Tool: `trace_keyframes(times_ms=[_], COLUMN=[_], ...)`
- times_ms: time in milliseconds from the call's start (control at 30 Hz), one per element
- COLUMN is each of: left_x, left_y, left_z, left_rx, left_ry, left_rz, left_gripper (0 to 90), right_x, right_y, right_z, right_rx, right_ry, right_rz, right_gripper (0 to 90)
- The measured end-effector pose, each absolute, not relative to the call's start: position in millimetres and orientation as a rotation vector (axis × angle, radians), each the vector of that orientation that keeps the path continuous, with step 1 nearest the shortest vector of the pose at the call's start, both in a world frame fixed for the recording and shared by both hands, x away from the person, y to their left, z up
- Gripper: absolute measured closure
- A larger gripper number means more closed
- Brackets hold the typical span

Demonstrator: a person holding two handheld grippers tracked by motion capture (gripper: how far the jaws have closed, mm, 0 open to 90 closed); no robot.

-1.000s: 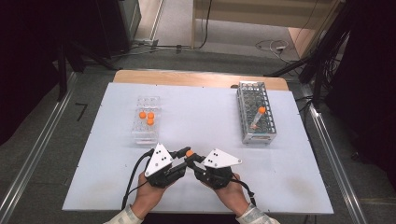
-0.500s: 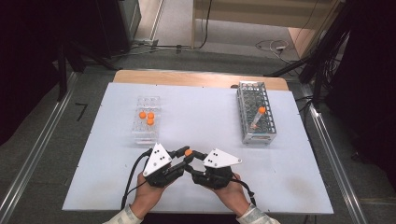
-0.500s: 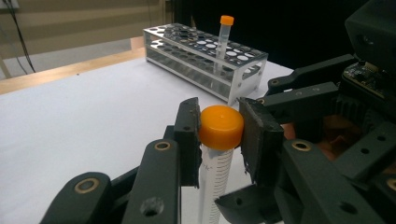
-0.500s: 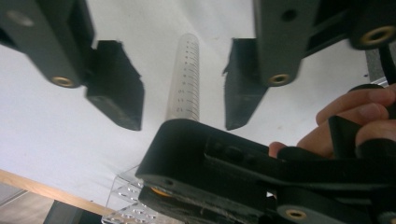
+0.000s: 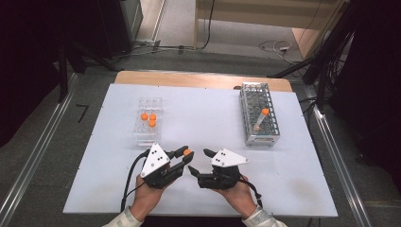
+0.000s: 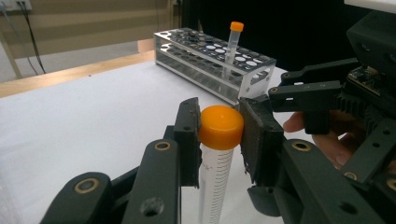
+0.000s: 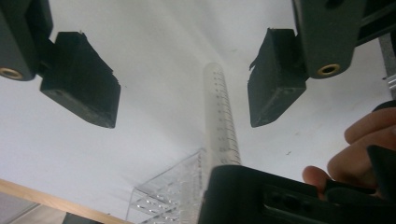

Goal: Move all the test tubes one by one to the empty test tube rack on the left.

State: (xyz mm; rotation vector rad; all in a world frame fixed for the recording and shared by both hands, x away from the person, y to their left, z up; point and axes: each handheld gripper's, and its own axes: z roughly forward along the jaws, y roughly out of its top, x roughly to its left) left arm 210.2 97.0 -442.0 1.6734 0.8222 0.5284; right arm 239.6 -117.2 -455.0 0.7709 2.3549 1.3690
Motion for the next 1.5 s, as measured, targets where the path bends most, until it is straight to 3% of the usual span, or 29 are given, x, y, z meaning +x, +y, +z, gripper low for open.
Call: trace_keyframes(times_ms=[367,1500], left_x=[211,219], left_y=[104,152], left_z=[-439,-413], left_rx=[1.653,1.532], left_ry=[0.839,0.943], left_rz=[0.540,0.602], left_gripper=[69.7,69.7], right_x=[245,256], right_y=[-129,-169], right_z=[-456,-452], right_rx=[0.836,0.947], right_ry=[2.342,2.255], right_rz=[1.355,1.344], right_gripper=[17.8,18.1])
